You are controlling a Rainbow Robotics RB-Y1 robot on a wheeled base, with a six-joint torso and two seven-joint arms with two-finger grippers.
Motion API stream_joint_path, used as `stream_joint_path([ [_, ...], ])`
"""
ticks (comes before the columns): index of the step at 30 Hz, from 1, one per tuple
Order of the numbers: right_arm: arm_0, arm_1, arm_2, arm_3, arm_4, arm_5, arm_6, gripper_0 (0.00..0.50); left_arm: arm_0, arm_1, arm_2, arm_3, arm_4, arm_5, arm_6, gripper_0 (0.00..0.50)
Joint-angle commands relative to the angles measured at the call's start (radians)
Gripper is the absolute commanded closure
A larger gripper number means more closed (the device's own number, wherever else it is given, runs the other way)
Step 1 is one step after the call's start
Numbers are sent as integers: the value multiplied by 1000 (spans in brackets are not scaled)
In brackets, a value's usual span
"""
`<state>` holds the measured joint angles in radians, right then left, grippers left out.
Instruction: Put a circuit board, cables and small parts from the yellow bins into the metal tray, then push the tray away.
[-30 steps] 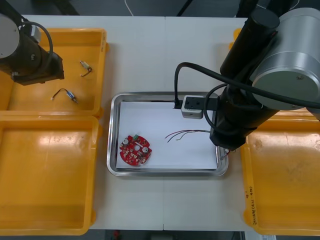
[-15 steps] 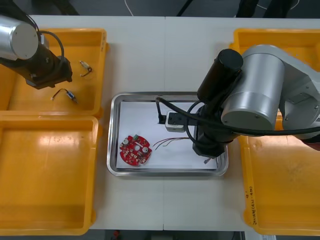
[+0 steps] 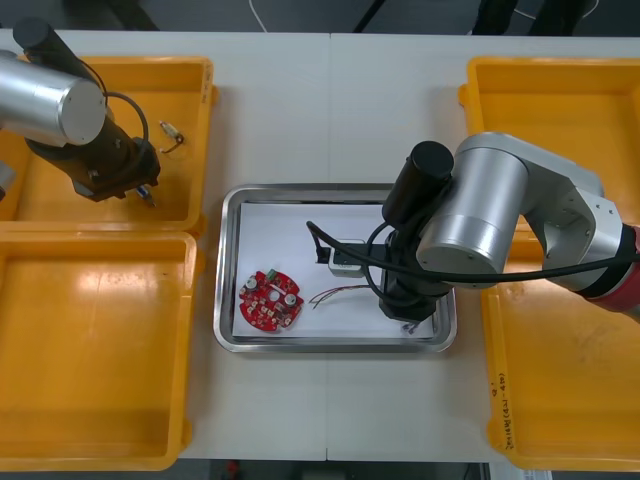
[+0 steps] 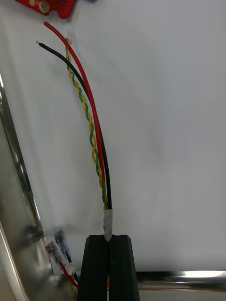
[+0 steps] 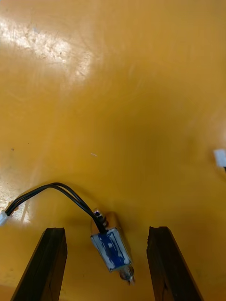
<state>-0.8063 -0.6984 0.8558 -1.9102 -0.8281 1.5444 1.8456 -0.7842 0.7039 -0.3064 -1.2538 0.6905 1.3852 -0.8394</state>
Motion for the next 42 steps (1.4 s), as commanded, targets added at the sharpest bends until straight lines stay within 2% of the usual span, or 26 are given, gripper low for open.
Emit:
stream_joint_path([
  [1,-36,16,45,3,44,-33,52,500,-49,-23,-23,31,6,-45,66,0],
  [7,-36,16,63,25,58,-56,52,500,-49,-24,-33,43,8,-57,69,0],
  [8,-34,16,63,27,58,-56,52,500,-49,-24,-36,43,8,-57,69,15],
  [9,-34,16,63,34,60,-56,50,500,-49,-24,-40,43,8,-57,69,228],
  [10,-34,16,63,37,58,-55,52,487,-49,-24,-43,42,8,-57,69,324],
  [11,-34,16,63,39,57,-56,50,336,-49,-24,-46,43,9,-57,71,485],
  [12,-34,14,63,40,58,-55,50,174,-49,-24,-46,43,9,-57,71,500],
  [13,-36,14,63,39,58,-56,46,37,-49,-24,-46,43,12,-58,71,500],
  [14,-36,14,63,40,58,-55,44,0,-49,-24,-46,42,12,-57,69,500],
  [25,-36,11,26,22,46,-72,52,0,-49,-8,-13,16,11,-46,51,500],
  [30,-36,13,22,-1,44,-58,43,0,-50,5,40,-27,6,18,33,500],
  [42,-36,28,-64,-119,44,128,40,0,-50,43,125,-207,4,210,3,499],
])
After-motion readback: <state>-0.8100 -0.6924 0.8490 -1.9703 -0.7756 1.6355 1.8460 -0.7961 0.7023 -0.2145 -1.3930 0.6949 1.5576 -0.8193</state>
